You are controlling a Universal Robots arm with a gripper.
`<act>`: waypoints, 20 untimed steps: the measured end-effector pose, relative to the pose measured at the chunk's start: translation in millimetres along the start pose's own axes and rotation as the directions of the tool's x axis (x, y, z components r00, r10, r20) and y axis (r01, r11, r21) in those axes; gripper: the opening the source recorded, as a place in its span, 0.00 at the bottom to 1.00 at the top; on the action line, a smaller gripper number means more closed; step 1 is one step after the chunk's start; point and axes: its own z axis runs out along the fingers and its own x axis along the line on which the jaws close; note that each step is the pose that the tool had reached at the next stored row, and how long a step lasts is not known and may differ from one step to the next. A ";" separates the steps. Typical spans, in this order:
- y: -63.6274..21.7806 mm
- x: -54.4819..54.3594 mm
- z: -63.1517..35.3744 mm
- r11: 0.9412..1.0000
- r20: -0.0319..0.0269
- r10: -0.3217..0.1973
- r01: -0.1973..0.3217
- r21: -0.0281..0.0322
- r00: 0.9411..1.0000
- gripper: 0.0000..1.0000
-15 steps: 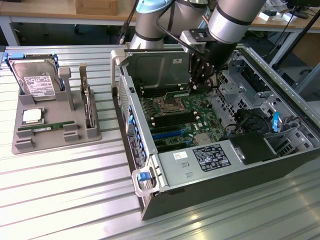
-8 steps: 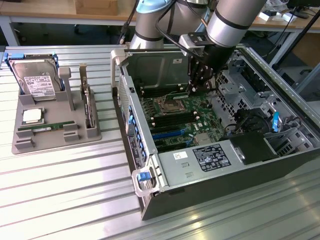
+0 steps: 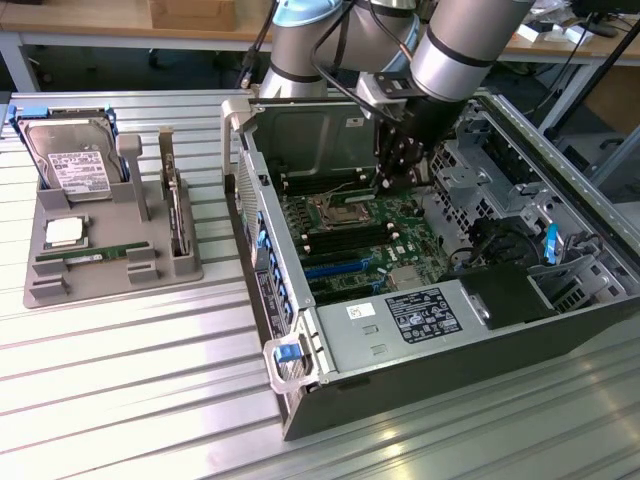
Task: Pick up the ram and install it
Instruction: 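Insert the ram into the slot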
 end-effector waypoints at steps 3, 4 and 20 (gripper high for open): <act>-0.2 0.5 4.6 1.000 0.000 0.000 0.000 0.000 1.000 0.12; -0.3 0.7 6.2 1.000 0.000 0.000 0.000 0.000 1.000 0.12; 3.3 13.3 24.9 1.000 -0.035 0.004 -0.004 -0.001 0.999 0.12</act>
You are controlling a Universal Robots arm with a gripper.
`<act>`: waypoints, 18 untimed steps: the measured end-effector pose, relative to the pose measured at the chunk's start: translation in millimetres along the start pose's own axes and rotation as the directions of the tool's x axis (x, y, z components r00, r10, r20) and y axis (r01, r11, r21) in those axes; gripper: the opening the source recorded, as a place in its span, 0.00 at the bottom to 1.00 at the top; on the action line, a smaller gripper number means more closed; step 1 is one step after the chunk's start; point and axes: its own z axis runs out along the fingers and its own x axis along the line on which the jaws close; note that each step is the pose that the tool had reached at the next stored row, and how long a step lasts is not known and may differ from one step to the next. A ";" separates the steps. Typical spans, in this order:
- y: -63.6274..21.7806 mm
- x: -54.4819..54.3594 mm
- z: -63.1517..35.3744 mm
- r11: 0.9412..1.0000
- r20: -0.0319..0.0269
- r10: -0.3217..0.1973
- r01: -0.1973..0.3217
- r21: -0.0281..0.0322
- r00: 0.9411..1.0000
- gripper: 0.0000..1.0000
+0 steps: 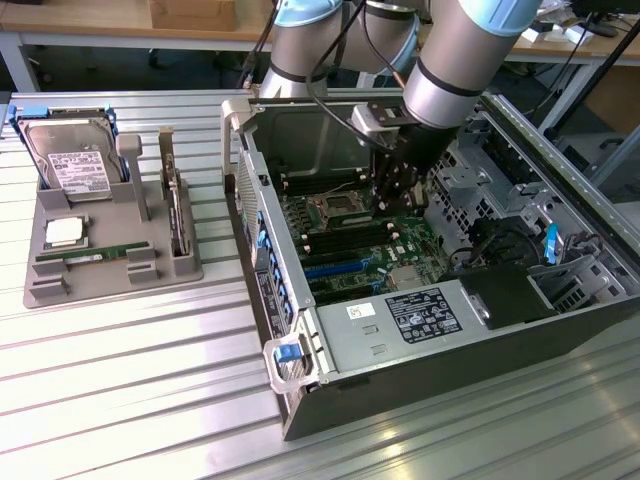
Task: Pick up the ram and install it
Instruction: 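Insert the ram into the slot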
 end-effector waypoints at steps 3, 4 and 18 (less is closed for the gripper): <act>2.0 1.3 4.3 1.000 -0.003 0.010 -0.010 0.001 1.000 0.12; 2.1 1.4 5.5 1.000 -0.004 0.016 -0.016 0.001 1.000 0.12; 13.8 7.4 23.6 0.999 -0.014 0.034 -0.034 0.002 0.999 0.12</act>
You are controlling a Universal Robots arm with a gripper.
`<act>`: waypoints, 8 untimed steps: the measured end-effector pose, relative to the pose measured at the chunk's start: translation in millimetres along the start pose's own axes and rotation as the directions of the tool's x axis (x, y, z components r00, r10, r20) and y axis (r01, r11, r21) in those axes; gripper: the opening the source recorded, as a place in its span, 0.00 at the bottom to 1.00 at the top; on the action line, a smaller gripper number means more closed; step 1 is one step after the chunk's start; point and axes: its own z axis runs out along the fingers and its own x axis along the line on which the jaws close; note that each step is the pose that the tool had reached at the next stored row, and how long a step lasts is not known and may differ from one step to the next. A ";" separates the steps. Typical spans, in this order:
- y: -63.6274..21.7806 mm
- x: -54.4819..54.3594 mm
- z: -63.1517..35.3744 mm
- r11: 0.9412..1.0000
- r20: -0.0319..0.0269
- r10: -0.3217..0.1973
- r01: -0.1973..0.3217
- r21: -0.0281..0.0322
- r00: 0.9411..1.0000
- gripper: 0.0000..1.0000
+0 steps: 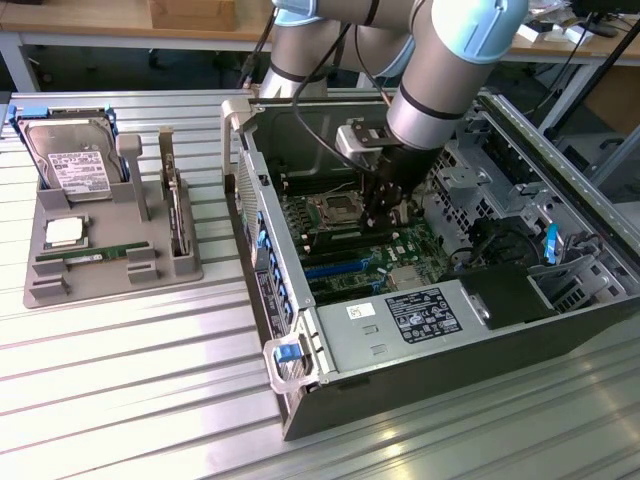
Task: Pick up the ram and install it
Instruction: 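Insert the ram into the slot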
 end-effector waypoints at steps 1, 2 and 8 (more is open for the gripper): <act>1.0 0.1 0.8 1.000 0.000 0.000 0.000 0.000 1.000 0.12; 1.7 0.1 1.2 1.000 0.000 0.000 0.000 0.000 1.000 0.12; 2.7 0.7 4.0 1.000 -0.008 0.000 0.000 0.000 1.000 0.12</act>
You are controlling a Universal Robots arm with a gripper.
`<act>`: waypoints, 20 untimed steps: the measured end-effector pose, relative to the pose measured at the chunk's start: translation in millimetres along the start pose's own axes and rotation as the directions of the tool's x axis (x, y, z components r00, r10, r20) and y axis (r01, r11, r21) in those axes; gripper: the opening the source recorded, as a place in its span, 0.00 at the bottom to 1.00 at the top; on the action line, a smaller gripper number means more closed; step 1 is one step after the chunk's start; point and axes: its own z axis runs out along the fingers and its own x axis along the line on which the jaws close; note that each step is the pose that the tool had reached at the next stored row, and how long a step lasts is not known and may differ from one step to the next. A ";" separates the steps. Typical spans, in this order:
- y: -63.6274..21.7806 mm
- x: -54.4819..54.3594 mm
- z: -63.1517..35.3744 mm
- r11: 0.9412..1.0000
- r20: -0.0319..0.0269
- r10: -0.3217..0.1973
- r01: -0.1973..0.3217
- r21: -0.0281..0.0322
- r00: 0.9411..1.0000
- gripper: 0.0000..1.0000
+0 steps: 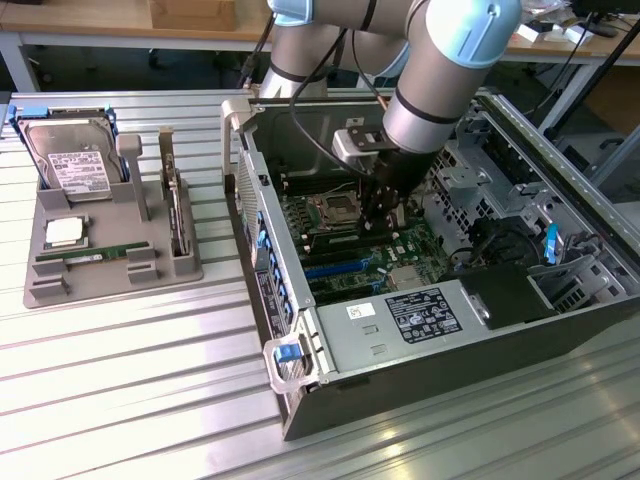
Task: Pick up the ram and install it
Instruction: 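Insert the ram into the slot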
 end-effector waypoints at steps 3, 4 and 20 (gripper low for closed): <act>0.0 0.0 1.0 1.000 0.000 0.000 0.000 0.000 1.000 0.12; -0.1 0.0 1.6 1.000 0.000 0.000 0.000 0.000 1.000 0.12; -0.1 -1.0 -2.8 1.000 0.000 0.000 0.000 0.001 1.000 0.19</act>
